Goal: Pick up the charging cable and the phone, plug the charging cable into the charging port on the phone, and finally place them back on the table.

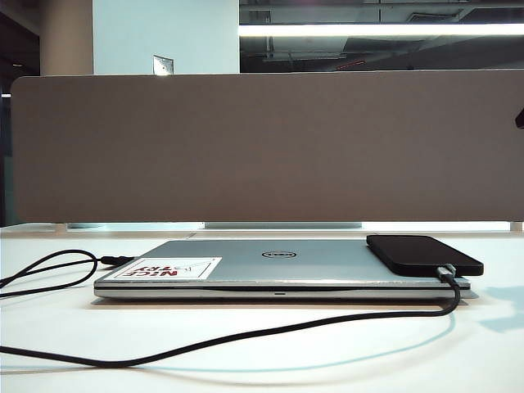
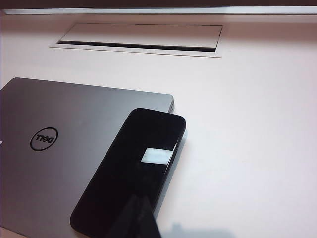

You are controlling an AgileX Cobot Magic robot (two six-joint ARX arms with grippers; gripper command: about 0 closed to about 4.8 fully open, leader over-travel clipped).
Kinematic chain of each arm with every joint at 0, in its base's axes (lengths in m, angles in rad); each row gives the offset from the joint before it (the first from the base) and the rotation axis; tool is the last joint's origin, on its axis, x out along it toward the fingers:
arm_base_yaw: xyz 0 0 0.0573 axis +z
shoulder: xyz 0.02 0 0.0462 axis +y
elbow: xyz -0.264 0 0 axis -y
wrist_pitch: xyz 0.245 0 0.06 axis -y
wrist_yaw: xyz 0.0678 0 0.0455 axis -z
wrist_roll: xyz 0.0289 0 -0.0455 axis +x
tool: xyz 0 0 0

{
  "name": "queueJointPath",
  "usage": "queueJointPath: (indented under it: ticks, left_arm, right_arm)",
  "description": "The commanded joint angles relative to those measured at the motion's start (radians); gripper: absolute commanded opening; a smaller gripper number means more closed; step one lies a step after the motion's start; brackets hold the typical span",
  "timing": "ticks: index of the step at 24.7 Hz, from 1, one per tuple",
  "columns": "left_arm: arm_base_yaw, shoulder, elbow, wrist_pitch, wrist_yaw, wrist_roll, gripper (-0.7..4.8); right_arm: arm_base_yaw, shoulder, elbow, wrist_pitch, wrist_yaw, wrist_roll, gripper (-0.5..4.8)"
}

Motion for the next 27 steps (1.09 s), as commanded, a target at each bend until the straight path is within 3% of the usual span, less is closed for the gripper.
queueJointPath:
  ticks: [1,6,27]
  left_arm:
    - [0.0,0.0,-0.008,-0.009,0.004,0.059,-0.06]
    - [0.0,0.0,-0.008,-0.027,0.004,0.121,-0.06]
    - [0.001,0.0,-0.008,-0.044,0.004,0.106,-0.06]
  right_arm:
    - [-0.001,-0.002,0.006,0.019,-0.005,0.0,0.03]
    - [-0.001,-0.002,0.006,0.019,-0.005,-0.001,0.03]
    - [0.0,-0.002,0.006,0.019,-0.005,0.0,0.03]
